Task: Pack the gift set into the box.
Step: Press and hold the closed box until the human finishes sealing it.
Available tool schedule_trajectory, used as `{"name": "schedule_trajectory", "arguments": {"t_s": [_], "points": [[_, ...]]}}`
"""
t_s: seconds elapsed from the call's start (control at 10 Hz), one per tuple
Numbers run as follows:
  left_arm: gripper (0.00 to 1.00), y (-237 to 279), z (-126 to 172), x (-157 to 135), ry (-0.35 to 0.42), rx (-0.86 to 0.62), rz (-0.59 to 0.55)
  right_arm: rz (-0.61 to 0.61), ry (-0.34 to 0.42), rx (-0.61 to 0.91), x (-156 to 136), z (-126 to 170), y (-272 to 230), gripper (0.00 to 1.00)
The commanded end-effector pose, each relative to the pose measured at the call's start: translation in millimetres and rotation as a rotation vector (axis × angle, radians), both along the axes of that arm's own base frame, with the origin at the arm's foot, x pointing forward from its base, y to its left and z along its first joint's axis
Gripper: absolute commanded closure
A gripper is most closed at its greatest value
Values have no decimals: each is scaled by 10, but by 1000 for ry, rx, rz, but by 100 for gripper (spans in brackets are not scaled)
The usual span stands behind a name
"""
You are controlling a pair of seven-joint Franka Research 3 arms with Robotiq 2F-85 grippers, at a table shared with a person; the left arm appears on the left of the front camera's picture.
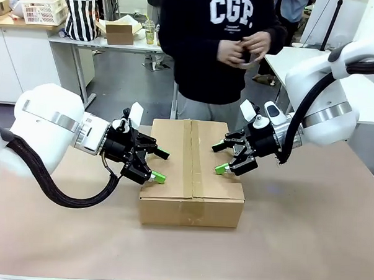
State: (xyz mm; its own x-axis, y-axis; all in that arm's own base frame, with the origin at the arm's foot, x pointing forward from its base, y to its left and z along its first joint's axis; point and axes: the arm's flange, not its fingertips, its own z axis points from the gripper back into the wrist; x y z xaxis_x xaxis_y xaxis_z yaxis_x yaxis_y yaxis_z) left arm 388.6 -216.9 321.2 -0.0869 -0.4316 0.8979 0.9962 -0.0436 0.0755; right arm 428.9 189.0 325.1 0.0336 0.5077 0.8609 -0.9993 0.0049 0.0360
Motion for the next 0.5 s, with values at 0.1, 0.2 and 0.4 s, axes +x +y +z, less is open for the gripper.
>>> {"name": "schedule_trajectory", "arguments": {"t_s": [0.1,0.2,0.4], "points": [[0,5,-8,-7,-4,-4,-5,-3,0,-8,-20,-22,8,0],[0,5,-8,-7,-4,-4,-5,-3,0,-8,-20,-22,8,0],[0,5,-8,-7,-4,-4,-5,-3,0,-8,-20,-22,8,0]]}}
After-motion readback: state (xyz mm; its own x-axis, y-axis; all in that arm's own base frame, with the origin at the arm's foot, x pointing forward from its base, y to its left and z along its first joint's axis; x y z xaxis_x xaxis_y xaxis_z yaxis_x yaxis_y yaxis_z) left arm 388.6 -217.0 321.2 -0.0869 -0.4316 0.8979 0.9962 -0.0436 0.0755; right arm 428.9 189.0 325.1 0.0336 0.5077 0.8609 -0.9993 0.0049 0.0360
